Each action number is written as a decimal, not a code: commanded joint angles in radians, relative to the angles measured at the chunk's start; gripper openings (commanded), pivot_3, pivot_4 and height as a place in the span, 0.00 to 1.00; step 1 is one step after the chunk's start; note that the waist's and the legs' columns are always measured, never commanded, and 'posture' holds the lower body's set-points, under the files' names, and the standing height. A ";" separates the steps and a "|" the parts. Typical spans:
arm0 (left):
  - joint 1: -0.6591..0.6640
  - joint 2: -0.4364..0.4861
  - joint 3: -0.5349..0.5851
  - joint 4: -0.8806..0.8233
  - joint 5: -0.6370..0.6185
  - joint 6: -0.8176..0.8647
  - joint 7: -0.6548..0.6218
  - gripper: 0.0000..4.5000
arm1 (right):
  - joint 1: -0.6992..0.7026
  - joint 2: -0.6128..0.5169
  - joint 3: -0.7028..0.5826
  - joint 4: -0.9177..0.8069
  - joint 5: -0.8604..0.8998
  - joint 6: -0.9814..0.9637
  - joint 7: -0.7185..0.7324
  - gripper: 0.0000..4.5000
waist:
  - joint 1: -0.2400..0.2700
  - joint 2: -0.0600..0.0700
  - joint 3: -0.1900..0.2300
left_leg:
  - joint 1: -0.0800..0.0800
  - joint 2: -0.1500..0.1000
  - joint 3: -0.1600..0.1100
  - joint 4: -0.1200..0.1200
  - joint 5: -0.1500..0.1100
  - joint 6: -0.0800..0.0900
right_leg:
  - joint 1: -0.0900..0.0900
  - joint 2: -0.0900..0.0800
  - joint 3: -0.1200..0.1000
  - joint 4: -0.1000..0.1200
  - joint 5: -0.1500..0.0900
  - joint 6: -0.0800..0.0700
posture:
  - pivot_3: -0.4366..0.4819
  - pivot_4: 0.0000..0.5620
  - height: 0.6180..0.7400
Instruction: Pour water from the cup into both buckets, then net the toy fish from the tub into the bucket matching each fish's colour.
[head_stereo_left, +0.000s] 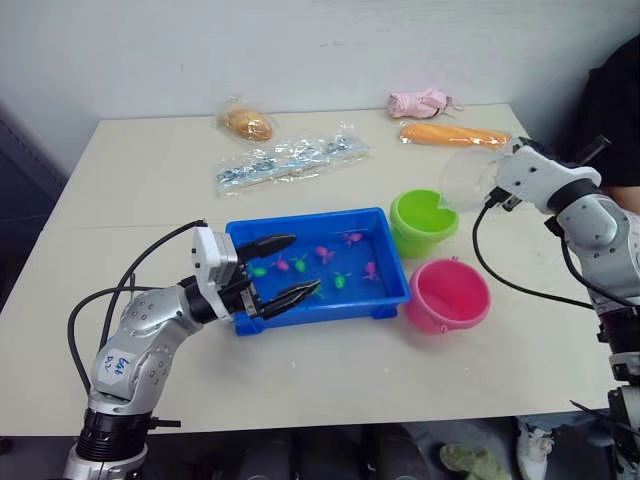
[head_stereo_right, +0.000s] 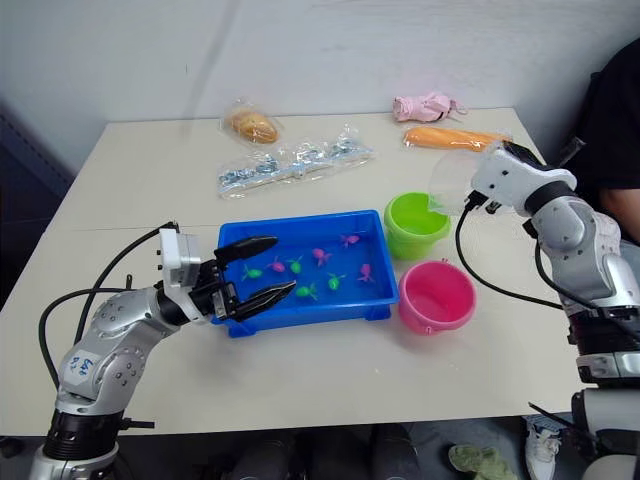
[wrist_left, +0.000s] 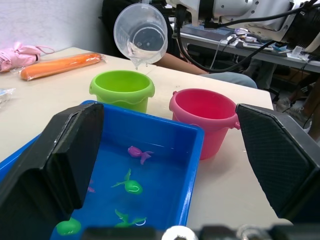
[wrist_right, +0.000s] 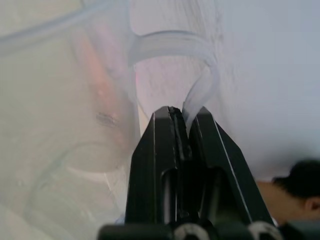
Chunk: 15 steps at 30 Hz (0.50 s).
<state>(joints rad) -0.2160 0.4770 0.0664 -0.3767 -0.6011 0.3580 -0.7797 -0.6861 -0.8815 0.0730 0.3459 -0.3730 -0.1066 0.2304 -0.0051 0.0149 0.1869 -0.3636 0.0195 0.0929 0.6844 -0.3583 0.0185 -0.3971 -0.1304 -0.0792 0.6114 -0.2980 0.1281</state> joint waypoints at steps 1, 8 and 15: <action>0.011 -0.016 0.004 -0.032 0.005 -0.021 0.020 1.00 | -0.045 -0.023 -0.001 0.024 -0.067 -0.083 -0.069 0.01 | -0.001 0.000 0.000 | 0.000 0.000 0.000 0.000 0.000 0.000 | 0.000 0.000 0.000 0.000 0.000 0.000 | 0.48 0.27 1.00; 0.049 -0.006 0.018 -0.052 0.002 -0.022 0.021 1.00 | -0.082 -0.028 0.031 0.079 -0.175 -0.185 -0.170 0.01 | -0.009 0.000 0.000 | -0.003 0.000 -0.001 0.000 0.000 -0.001 | -0.002 0.000 -0.001 0.000 0.000 0.000 | 0.48 0.27 1.00; 0.049 -0.013 0.030 -0.043 0.022 -0.057 0.044 1.00 | -0.128 -0.023 0.064 0.137 -0.261 -0.243 -0.229 0.01 | -0.019 0.000 0.000 | -0.004 0.000 -0.001 0.001 0.001 -0.001 | -0.002 0.000 -0.002 0.000 0.000 0.000 | 0.48 0.27 1.00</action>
<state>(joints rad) -0.1596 0.4658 0.0787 -0.3842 -0.5832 0.3246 -0.7415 -0.7789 -0.8832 0.1524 0.4853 -0.6143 -0.3313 0.0348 -0.0237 0.0149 0.1869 -0.3681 0.0199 0.0922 0.6854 -0.3577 0.0179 -0.3993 -0.1302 -0.0811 0.6111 -0.2979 0.1284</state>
